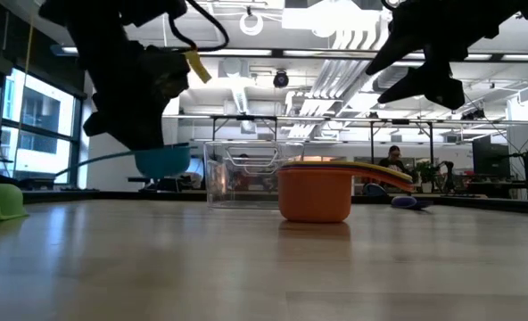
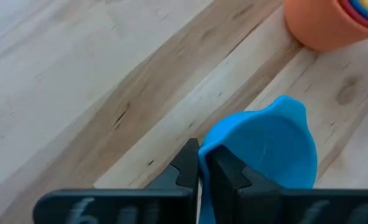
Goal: Nest measuring cups in basket
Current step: Adjust the light blue measuring cup
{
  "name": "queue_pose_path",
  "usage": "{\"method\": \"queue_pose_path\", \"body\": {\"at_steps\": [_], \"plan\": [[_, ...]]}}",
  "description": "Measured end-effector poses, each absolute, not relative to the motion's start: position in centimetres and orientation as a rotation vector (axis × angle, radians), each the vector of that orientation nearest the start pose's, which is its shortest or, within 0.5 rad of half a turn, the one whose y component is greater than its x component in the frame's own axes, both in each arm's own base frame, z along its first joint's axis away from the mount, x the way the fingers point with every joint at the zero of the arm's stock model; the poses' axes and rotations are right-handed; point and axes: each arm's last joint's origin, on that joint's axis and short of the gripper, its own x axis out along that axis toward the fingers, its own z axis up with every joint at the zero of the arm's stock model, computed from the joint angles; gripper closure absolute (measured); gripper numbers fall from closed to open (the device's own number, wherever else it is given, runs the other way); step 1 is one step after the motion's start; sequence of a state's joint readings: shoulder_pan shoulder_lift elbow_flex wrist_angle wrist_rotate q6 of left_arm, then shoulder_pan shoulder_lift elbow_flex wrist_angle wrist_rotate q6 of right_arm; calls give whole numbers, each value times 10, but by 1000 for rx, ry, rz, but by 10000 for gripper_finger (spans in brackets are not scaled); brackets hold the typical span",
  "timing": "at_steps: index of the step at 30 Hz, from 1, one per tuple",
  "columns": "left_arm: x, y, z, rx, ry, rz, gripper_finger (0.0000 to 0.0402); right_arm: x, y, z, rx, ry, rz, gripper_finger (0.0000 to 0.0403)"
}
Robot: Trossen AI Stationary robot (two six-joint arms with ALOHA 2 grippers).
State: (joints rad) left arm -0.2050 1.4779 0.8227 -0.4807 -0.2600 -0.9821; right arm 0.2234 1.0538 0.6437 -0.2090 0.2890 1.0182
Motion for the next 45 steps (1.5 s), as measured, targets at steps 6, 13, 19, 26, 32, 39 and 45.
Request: {"method": "queue_pose_path", "body": {"at_steps": [6, 13, 19, 26, 32, 39, 45], "plan": [[264, -47, 175, -621, 981, 566, 392, 212, 40, 235, 850, 504, -364, 203], [264, -47, 175, -606, 986, 558, 391, 212, 40, 235, 848, 506, -365, 203], [264, -47, 175, -607, 985, 559, 391, 212, 40, 235, 846, 507, -364, 203], [240, -18, 163, -562, 1162, 799, 394, 212, 40, 235, 848, 506, -365, 203], [223, 18, 151, -680, 1151, 788, 396, 212, 40, 235, 848, 506, -365, 203], [203, 54, 146, -773, 1112, 852, 397, 212, 40, 235, 848, 507, -364, 203], [195, 74, 146, -790, 1104, 912, 366, 212, 40, 235, 844, 503, -371, 203]]}}
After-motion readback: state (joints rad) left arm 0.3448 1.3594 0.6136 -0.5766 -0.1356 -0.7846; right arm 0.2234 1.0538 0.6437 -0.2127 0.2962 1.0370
